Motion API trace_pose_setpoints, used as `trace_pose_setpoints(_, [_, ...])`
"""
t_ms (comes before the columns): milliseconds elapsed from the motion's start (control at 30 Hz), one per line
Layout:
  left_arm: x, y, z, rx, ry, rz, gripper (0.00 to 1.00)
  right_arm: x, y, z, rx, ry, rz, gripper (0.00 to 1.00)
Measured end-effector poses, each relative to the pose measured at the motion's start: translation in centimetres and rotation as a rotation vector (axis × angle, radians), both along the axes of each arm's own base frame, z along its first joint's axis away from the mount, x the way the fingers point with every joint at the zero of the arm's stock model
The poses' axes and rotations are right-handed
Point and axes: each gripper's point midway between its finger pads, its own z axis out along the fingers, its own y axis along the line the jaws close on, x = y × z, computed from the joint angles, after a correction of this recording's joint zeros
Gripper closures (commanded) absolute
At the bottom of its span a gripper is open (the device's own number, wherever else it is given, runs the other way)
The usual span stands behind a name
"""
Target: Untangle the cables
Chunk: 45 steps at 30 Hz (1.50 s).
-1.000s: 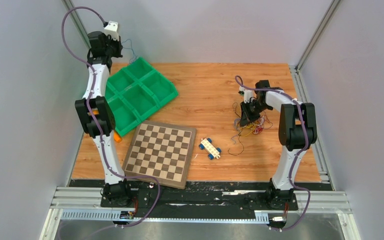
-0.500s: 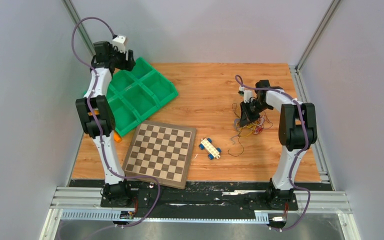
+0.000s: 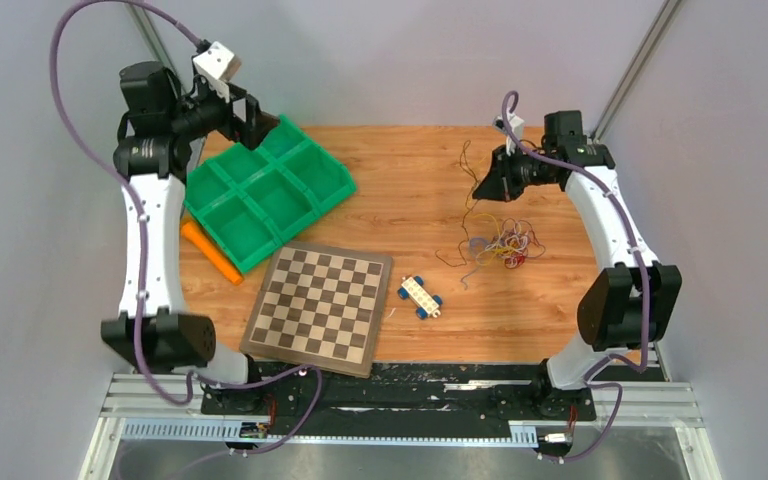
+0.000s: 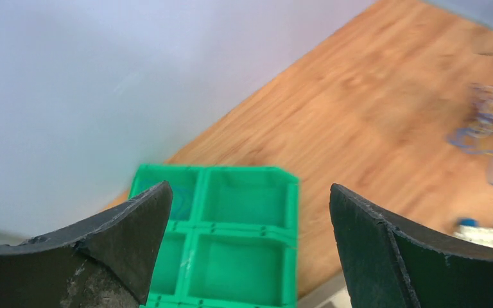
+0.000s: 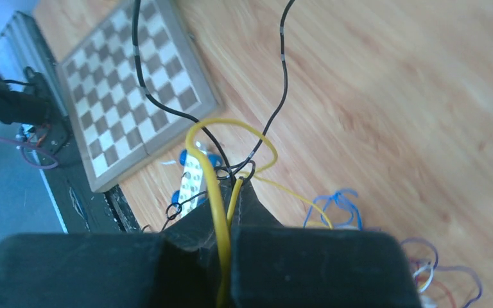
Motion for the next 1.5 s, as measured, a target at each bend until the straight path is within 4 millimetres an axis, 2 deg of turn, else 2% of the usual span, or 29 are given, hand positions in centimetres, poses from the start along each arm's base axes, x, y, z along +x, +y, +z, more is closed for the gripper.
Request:
trace_pose_setpoints(100, [-6.8, -4.8, 4.2, 0.02, -0.108, -0.149, 0.0, -0.4, 1.0, 3.8, 0.068, -0.104, 0.067, 1.0])
trace_pose_setpoints(133, [-8.5, -6.3, 4.8, 0.018, -0.128, -0.196, 0.0, -0.7, 1.3, 4.7, 0.089, -0.127, 0.09, 1.0])
trace_pose_setpoints(233, [-13.7, -11.9, 4.5, 0.0, -0.142, -0.403, 0.04, -1.8, 2.5, 6.3, 0.145, -0.179, 0.176, 1.0])
trace_pose_setpoints(300, [-15.2, -14.6, 3.7, 0.008, -0.136, -0.508, 0.06, -2.4, 3.1, 6.5, 0.152, -0.21, 0.226, 1.0])
trace_pose_setpoints(400, [-15.8, -18.7, 1.3, 0.042, -0.119, -0.649, 0.09, -3.6, 4.4, 6.6, 0.138, -0.269, 0.31, 1.0])
trace_pose_setpoints(533, [-14.9, -23.2, -4.6, 0.093, -0.031, -0.783, 0.12, -6.7, 7.0, 5.9, 0.123, -0.298, 0.445, 1.0])
trace_pose_setpoints(633, [-14.5, -25.4, -7.3, 0.118, -0.005, -0.855, 0.14, -8.4, 8.8, 4.9, 0.1, -0.308, 0.535, 1.0])
trace_pose_setpoints(733, [-14.3, -26.7, -8.5, 0.119, -0.003, -0.903, 0.18, -9.5, 9.9, 4.0, 0.072, -0.314, 0.593, 1.0])
trace_pose_setpoints(800, [-14.4, -27.4, -8.9, 0.114, -0.013, -0.927, 0.3, -9.7, 10.1, 3.6, 0.054, -0.325, 0.612, 1.0])
trace_pose_setpoints(833, [-14.5, -27.6, -9.0, 0.112, -0.017, -0.936, 0.43, -9.7, 10.1, 3.4, 0.044, -0.332, 0.618, 1.0])
trace_pose_setpoints(867, [-14.6, -27.8, -8.9, 0.108, -0.026, -0.947, 0.51, -9.7, 10.1, 3.2, 0.035, -0.334, 0.62, 1.0])
trace_pose_setpoints(900, [-14.7, -27.9, -8.9, 0.104, -0.026, -0.955, 0.74, -9.6, 10.0, 3.0, 0.024, -0.337, 0.619, 1.0])
trace_pose_setpoints(967, [-15.1, -28.1, -8.8, 0.093, -0.028, -0.974, 0.97, -9.4, 9.8, 2.7, 0.006, -0.341, 0.617, 0.99])
trace_pose_setpoints(1033, [-15.4, -28.2, -8.7, 0.091, -0.032, -0.989, 1.0, -9.0, 9.5, 2.3, -0.015, -0.341, 0.609, 0.84])
trace_pose_setpoints(1067, [-15.5, -28.2, -8.7, 0.091, -0.03, -0.991, 1.0, -8.7, 9.4, 2.0, -0.023, -0.338, 0.603, 0.64])
trace_pose_setpoints(1100, [-15.6, -28.1, -8.6, 0.088, -0.017, -0.991, 1.0, -8.4, 9.3, 1.4, -0.031, -0.33, 0.596, 0.55])
trace_pose_setpoints(1133, [-15.7, -28.0, -8.4, 0.084, -0.007, -0.988, 1.0, -8.0, 9.1, 0.4, -0.043, -0.314, 0.586, 0.52])
trace_pose_setpoints(1200, [-15.6, -27.9, -7.2, 0.061, 0.021, -0.966, 1.0, -7.2, 8.6, -2.2, -0.077, -0.267, 0.565, 0.52])
trace_pose_setpoints(1300, [-14.6, -27.7, -3.5, -0.001, 0.035, -0.901, 1.0, -6.1, 7.3, -8.3, -0.164, -0.159, 0.524, 0.56])
trace_pose_setpoints(1367, [-13.5, -27.4, -0.3, -0.042, 0.008, -0.847, 1.0, -5.7, 6.1, -12.8, -0.224, -0.061, 0.493, 0.67])
trace_pose_setpoints(1433, [-12.4, -26.8, 3.4, -0.084, -0.039, -0.789, 1.0, -5.3, 5.1, -16.1, -0.269, 0.012, 0.463, 0.83])
trace_pose_setpoints(1467, [-12.0, -26.3, 5.2, -0.103, -0.066, -0.762, 1.0, -5.0, 4.4, -17.5, -0.29, 0.048, 0.441, 0.95])
trace_pose_setpoints(1500, [-11.6, -25.8, 7.0, -0.121, -0.095, -0.731, 1.0, -4.5, 3.5, -18.8, -0.311, 0.082, 0.408, 1.0])
